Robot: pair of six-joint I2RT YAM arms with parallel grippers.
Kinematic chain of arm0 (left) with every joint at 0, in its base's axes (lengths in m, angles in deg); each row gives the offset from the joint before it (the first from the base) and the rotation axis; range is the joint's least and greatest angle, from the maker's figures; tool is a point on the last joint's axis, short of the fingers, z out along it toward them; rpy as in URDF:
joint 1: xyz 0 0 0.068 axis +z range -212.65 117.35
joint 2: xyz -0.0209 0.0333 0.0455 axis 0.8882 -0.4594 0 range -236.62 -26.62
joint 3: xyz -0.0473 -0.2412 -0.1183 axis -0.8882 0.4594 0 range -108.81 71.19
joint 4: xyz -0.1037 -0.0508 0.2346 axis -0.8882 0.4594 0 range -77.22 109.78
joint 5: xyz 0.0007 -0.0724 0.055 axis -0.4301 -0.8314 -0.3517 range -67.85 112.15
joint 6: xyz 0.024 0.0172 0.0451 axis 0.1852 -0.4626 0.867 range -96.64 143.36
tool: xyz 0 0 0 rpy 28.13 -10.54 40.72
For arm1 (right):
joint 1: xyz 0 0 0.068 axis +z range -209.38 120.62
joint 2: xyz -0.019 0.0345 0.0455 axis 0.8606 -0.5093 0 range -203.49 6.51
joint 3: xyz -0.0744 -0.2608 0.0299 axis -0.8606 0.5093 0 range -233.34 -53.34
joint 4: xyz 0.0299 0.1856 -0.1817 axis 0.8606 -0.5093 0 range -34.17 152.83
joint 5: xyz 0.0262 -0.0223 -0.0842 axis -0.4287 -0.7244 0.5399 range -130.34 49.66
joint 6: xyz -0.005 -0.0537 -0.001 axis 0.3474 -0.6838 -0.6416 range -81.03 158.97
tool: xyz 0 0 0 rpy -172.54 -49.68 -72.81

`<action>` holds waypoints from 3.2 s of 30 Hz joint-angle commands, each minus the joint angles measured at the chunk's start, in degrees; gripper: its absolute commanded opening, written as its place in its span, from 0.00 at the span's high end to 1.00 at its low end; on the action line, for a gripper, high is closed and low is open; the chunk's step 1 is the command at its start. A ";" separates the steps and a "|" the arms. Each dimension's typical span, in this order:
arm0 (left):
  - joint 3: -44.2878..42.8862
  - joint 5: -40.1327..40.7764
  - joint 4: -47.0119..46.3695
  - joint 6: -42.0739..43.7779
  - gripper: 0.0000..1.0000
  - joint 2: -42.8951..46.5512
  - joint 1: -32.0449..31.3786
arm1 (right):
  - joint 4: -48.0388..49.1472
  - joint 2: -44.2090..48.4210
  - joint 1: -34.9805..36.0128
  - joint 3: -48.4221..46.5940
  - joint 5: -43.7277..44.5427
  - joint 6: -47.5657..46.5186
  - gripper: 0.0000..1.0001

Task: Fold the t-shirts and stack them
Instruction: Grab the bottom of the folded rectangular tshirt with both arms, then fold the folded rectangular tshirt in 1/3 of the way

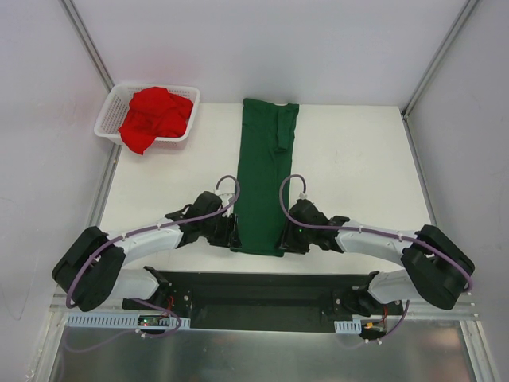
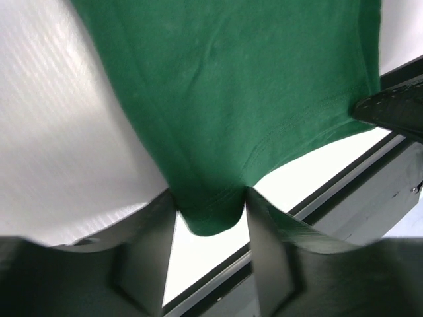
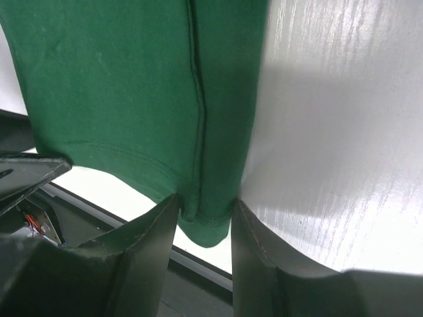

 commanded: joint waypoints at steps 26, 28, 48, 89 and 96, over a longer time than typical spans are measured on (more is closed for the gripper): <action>-0.29 2.92 1.99 -0.50 1.00 -1.50 -0.37 | -1.56 -0.33 0.56 -2.62 0.56 -1.31 0.99; -0.64 3.10 2.08 -0.24 1.00 -1.50 -0.37 | -2.09 -0.24 0.47 -2.97 0.56 -1.49 0.99; 0.14 2.04 14.46 -0.85 1.00 15.00 -0.37 | -13.33 7.57 2.84 -4.82 3.46 -3.25 0.99; -20.77 11.27 30.38 0.73 1.00 12.56 -2.65 | -35.66 12.51 4.78 -23.36 20.16 -12.38 0.99; -19.81 13.47 27.04 0.82 1.00 9.75 -2.65 | -32.33 8.73 0.56 -24.86 19.28 -15.64 0.99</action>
